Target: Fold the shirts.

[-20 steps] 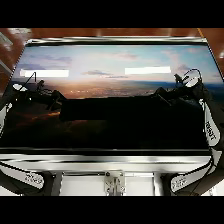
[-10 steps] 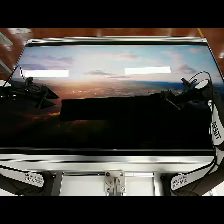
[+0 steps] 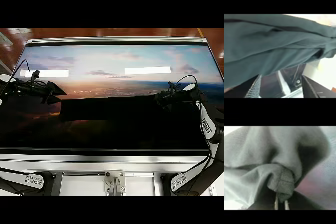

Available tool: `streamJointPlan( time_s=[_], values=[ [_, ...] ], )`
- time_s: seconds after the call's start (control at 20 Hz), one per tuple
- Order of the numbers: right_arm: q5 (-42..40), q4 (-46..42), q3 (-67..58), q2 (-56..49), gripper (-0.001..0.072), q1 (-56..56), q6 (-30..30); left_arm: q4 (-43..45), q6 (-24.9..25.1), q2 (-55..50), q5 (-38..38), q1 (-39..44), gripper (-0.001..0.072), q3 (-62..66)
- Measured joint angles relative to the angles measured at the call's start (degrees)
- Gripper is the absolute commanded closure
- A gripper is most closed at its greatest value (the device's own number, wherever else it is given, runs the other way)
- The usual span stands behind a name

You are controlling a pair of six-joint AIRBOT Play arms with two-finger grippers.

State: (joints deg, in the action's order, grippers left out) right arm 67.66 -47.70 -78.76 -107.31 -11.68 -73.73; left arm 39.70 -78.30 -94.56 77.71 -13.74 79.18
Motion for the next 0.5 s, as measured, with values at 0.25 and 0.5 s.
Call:
streamJointPlan(
  time_s=[0.25, 0.5],
  values=[
    [1.6, 5.7, 0.0, 7.9, 0.0634, 0.3, 1.5, -4.5, 1.2, -0.9, -9.3, 10.1, 0.0667, 0.0],
    [9.0, 5.6, -0.1, 19.6, 0.0634, 0.9, -0.9, -6.6, 2.9, -4.7, -18.2, 24.5, 0.0667, 0.0]
  ],
)
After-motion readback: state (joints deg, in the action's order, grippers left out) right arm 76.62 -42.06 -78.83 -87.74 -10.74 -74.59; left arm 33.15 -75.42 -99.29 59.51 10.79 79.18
